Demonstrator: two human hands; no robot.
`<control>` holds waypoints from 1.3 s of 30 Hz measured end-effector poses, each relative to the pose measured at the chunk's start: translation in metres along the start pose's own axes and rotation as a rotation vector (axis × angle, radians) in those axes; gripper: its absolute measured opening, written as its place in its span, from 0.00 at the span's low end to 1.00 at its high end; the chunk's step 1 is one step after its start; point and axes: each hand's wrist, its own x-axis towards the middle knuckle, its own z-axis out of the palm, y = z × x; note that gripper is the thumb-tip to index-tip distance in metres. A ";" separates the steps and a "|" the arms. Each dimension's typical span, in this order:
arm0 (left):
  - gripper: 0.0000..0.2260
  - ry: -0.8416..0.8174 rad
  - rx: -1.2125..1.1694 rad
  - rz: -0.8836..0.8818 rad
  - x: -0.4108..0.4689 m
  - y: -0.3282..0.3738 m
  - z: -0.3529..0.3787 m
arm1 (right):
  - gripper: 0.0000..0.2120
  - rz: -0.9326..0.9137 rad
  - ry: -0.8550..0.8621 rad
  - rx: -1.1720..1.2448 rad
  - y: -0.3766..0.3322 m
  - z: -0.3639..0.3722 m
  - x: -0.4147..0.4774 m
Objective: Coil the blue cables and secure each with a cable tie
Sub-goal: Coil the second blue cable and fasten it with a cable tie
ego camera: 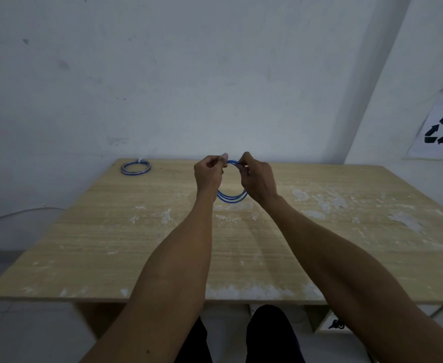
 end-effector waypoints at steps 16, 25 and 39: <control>0.09 0.022 -0.125 -0.044 0.003 0.005 -0.007 | 0.06 0.552 0.069 0.754 -0.027 0.008 0.006; 0.10 -0.014 -0.150 -0.080 0.007 0.003 -0.010 | 0.06 0.570 0.139 0.818 -0.022 0.009 0.008; 0.11 -0.125 -0.184 -0.130 0.007 -0.006 -0.017 | 0.08 0.652 0.147 0.916 -0.016 0.011 0.007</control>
